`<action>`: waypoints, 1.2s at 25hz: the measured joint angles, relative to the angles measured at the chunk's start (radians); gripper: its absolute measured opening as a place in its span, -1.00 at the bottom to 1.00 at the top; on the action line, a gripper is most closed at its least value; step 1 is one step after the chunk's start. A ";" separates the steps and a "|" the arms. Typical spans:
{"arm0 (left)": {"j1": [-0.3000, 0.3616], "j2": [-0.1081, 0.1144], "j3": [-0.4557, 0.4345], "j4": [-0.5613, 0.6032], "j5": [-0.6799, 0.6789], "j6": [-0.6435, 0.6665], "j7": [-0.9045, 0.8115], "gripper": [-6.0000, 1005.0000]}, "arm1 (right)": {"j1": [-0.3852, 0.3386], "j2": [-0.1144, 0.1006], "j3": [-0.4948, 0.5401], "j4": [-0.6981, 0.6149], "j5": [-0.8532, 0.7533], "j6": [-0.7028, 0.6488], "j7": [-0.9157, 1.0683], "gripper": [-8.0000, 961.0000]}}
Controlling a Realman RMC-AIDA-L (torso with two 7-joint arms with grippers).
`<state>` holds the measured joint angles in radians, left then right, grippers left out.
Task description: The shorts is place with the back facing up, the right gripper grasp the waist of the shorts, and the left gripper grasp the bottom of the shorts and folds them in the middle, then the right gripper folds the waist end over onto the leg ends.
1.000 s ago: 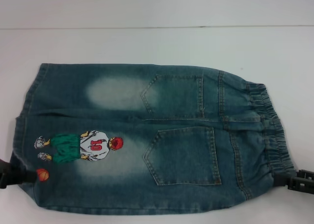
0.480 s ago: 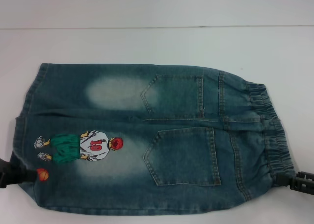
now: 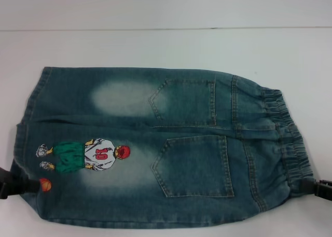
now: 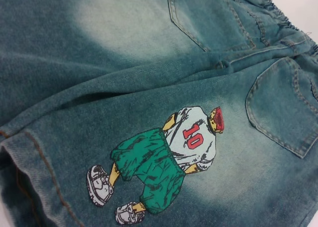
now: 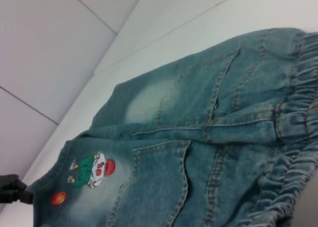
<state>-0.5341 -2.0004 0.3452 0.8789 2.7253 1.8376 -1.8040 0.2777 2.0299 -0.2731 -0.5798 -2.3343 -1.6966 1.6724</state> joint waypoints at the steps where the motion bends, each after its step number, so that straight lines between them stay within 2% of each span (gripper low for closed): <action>1: 0.000 0.000 0.000 0.000 0.000 0.000 0.000 -0.95 | 0.000 0.000 0.000 0.000 0.000 0.000 0.000 -0.37; 3: 0.000 0.000 0.000 0.000 0.000 0.000 0.000 -0.95 | 0.000 -0.001 0.000 0.000 0.000 0.001 0.001 -0.57; 14: 0.002 -0.001 0.000 -0.001 -0.002 -0.005 -0.020 -0.95 | 0.000 -0.003 0.000 0.000 -0.004 0.000 -0.007 -0.88; 20: 0.009 -0.004 -0.007 -0.002 -0.013 -0.012 -0.021 -0.95 | -0.001 -0.006 0.000 0.002 -0.004 -0.004 -0.007 -0.88; 30: 0.041 0.011 -0.042 -0.002 -0.014 -0.028 -0.010 -0.95 | -0.005 -0.007 0.001 0.005 0.000 -0.008 -0.009 -0.88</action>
<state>-0.4934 -1.9889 0.3037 0.8774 2.7116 1.8099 -1.8140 0.2728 2.0226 -0.2724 -0.5745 -2.3339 -1.7046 1.6631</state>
